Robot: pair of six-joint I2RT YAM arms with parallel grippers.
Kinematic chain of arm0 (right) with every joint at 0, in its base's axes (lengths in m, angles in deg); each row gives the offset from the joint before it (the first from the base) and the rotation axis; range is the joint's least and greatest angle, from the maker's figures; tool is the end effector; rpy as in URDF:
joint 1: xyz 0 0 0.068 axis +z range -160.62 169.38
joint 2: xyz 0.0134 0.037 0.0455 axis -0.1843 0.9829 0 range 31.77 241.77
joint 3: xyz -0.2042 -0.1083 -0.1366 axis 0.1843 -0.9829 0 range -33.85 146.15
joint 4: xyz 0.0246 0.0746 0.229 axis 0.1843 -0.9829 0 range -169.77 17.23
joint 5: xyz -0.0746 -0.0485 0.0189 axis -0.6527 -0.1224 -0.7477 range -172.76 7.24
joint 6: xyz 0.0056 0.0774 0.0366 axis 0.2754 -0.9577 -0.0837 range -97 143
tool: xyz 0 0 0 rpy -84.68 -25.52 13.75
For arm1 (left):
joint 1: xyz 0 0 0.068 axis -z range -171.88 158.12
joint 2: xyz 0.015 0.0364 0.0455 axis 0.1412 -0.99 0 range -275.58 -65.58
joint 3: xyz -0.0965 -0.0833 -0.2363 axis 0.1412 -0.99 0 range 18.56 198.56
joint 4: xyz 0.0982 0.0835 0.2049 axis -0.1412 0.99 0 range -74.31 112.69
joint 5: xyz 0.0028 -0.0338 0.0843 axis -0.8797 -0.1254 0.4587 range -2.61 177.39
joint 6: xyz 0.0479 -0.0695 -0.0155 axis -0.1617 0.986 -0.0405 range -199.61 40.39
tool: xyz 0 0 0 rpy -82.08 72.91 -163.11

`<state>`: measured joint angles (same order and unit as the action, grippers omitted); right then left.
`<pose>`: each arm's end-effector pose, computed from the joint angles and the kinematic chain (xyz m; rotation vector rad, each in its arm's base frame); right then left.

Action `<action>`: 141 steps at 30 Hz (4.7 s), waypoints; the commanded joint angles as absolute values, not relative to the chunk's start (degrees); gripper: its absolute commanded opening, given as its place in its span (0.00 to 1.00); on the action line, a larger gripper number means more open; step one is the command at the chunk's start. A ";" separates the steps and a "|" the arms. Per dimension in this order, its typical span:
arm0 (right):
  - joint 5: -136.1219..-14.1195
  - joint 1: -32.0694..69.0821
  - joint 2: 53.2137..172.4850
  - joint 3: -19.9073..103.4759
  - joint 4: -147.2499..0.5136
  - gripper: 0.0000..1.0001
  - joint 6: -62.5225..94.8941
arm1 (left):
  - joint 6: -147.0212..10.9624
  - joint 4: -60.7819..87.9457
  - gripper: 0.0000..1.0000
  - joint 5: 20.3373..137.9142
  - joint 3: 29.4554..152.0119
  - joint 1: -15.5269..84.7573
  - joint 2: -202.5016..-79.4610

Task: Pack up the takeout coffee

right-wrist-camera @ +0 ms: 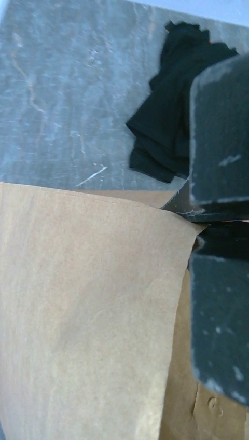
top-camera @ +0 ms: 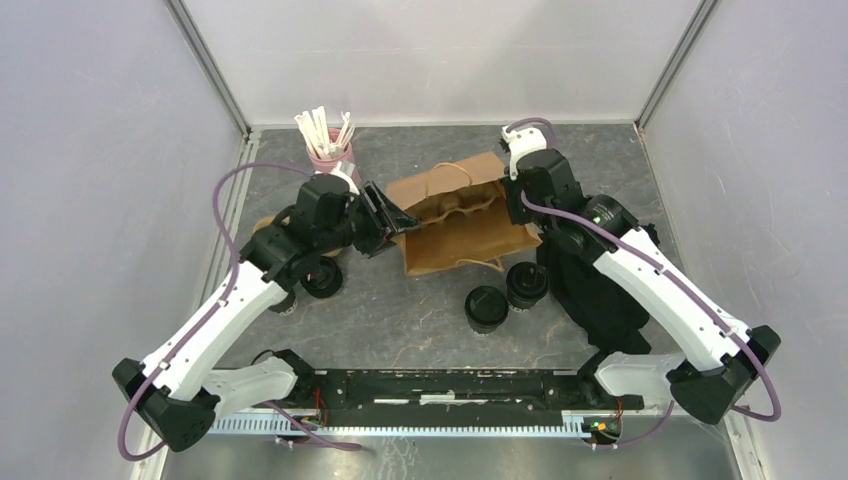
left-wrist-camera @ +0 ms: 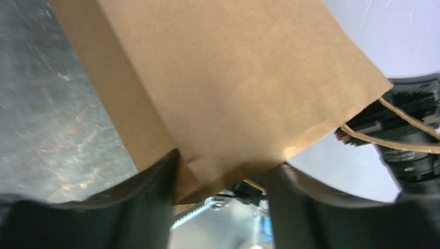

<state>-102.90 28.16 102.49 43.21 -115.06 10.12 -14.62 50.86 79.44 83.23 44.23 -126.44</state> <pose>0.2253 0.1475 0.3577 -0.2918 2.1378 0.1341 0.1881 -0.1501 0.3373 -0.4976 2.3004 -1.1235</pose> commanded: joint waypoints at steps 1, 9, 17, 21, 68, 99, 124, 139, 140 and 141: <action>-101.20 28.11 104.15 49.85 -112.61 0.00 19.19 | -31.71 57.55 0.73 84.55 91.88 44.24 -125.02; -97.00 27.61 109.01 54.63 -112.85 0.00 21.72 | -62.38 59.62 0.90 74.08 109.09 44.24 -129.30; -94.53 27.08 112.68 57.55 -114.35 0.00 25.02 | -66.29 61.23 0.93 65.02 114.84 44.24 -135.96; -95.24 26.46 113.24 57.56 -115.41 0.00 25.38 | -60.95 61.32 0.93 71.20 113.53 44.24 -132.99; -90.93 21.10 121.14 68.75 -124.79 0.45 23.17 | -47.41 46.26 0.02 66.42 113.92 43.19 -145.29; -57.66 20.45 79.91 28.80 -104.66 0.89 -31.30 | -26.26 31.09 0.02 72.15 102.19 42.66 -142.13; -65.06 20.47 93.94 35.87 -79.45 0.16 -28.52 | -24.10 36.57 0.02 78.80 103.36 37.56 -139.44; -50.83 19.66 111.55 51.89 -74.47 0.00 -30.40 | -24.21 50.18 0.02 86.96 92.90 24.55 -128.72; -50.17 19.94 111.99 52.84 -73.69 0.00 -30.68 | -24.30 50.63 0.02 85.89 93.05 23.71 -128.64; -50.57 20.12 112.01 54.36 -73.80 0.00 -30.10 | -25.11 49.72 0.02 84.70 93.62 23.45 -128.48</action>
